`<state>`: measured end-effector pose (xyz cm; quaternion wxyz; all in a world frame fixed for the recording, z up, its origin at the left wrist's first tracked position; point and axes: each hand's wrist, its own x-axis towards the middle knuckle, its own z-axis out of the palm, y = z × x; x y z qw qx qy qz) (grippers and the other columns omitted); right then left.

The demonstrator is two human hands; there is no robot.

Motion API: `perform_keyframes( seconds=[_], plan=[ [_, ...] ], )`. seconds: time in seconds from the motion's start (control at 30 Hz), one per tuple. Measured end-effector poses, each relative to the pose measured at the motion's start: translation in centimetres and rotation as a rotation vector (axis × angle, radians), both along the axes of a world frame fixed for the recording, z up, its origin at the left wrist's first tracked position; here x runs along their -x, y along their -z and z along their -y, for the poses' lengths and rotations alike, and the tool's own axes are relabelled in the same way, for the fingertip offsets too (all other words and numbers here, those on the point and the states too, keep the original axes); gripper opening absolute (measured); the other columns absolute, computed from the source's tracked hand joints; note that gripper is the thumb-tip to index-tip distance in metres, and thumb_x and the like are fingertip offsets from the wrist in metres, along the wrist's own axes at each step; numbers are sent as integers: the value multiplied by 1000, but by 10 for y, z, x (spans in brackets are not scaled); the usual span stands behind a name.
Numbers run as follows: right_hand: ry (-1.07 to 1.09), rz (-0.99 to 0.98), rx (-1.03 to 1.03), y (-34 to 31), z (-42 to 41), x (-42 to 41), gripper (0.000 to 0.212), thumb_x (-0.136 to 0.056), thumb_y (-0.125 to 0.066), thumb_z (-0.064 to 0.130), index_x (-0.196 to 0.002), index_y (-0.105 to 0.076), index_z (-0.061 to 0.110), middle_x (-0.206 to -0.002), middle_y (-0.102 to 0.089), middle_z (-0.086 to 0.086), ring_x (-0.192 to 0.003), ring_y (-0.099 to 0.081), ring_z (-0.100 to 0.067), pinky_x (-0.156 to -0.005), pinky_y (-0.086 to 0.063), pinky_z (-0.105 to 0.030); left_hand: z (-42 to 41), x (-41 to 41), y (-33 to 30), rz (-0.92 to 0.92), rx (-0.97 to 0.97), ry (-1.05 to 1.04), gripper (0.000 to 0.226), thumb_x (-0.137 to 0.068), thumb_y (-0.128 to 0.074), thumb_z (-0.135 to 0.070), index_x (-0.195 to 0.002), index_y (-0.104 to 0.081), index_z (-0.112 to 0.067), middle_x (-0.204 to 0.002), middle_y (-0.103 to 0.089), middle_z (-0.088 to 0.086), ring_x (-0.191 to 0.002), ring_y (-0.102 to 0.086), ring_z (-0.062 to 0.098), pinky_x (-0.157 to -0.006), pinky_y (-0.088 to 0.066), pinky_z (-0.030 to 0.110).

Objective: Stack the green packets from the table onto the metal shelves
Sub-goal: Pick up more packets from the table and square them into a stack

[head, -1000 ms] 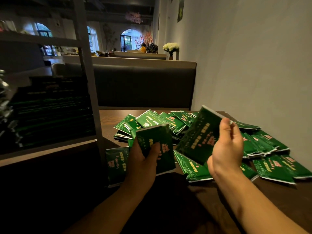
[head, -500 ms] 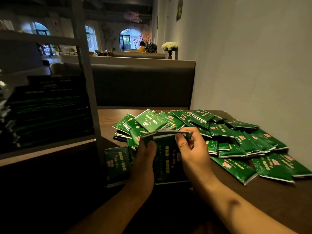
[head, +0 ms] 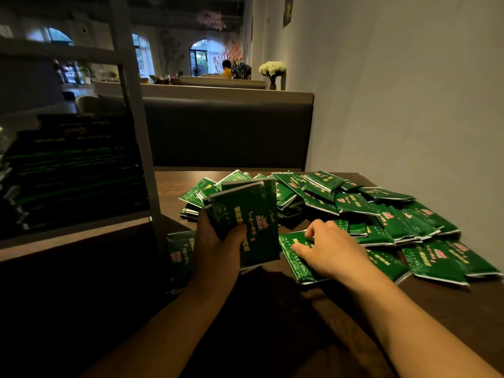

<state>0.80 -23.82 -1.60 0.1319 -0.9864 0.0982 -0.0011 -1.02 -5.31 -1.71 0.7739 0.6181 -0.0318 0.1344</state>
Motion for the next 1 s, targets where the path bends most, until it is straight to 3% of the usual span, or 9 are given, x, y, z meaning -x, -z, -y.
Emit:
perform_keyframes(
  seconds=[0.1,0.27,0.4,0.57,0.63,0.73,0.83,0.93,1.0],
  plan=[
    [-1,-33,-33,-1,-3,2,67,-82,-60,65,-130,-39,23,-130,-46,-4,-115,-53,-27,-90,-48,-42,-1,-1,-1,17,1,-17,41,-88,-57,0,-113,-46,-31,-102,-62,-14,-88,-60,-5,-60,-48,11],
    [10,-45,-190,-2,-3,1,95,-75,-74,56,-145,-23,17,-141,-47,-10,-126,-50,-30,-102,-44,-43,-2,-2,1,33,-28,-22,41,-88,-57,1,-111,-47,-32,-102,-62,-13,-79,-61,-13,-56,-47,4],
    [28,-71,-96,-3,-2,3,101,-74,-69,65,-148,-22,14,-149,-37,-12,-132,-43,-33,-105,-42,-45,-3,-3,0,33,-34,-28,40,-89,-57,-1,-111,-47,-32,-102,-62,-14,-82,-61,-10,-56,-48,5],
    [11,-124,-135,-5,-2,1,102,-74,-70,63,-146,-23,9,-144,-46,-12,-126,-50,-31,-101,-46,-41,-5,-4,0,15,-33,-44,39,-89,-57,-1,-115,-47,-28,-101,-61,-15,-85,-60,-6,-55,-47,7],
    [-20,-186,-203,-6,-2,1,94,-75,-73,58,-143,-31,7,-138,-51,-11,-117,-55,-25,-94,-48,-32,-4,-4,-1,2,-20,-51,39,-89,-56,-1,-116,-47,-28,-101,-61,-15,-86,-59,-4,-57,-47,10],
    [-112,-171,-301,-8,0,1,37,-82,-74,42,-100,-55,16,-91,-64,0,-73,-59,-9,-58,-46,-16,-5,-5,-3,-6,-31,-96,38,-89,-56,-2,-117,-46,-27,-98,-59,-17,-80,-57,-10,-56,-43,8],
    [-167,-56,-468,-8,-1,-2,10,-91,-64,26,-95,-59,18,-87,-68,-1,-75,-65,-15,-64,-51,-26,-7,-7,-5,-22,-18,-142,37,-90,-55,-3,-118,-44,-26,-96,-57,-18,-79,-55,-8,-55,-42,8],
    [-227,74,-737,-15,-3,2,9,-92,-54,18,-86,-54,11,-76,-60,-2,-61,-56,-10,-57,-46,-21,-8,-8,-6,-47,14,-179,36,-91,-55,-5,-118,-42,-25,-95,-54,-17,-82,-54,-2,-56,-43,13],
    [-297,134,-983,-22,-5,8,10,-88,-56,19,-87,-52,10,-73,-58,-1,-64,-58,-10,-60,-49,-22,-9,-8,-7,-46,21,-199,37,-90,-56,-5,-118,-43,-25,-95,-55,-16,-83,-56,0,-55,-44,12]
  ],
)
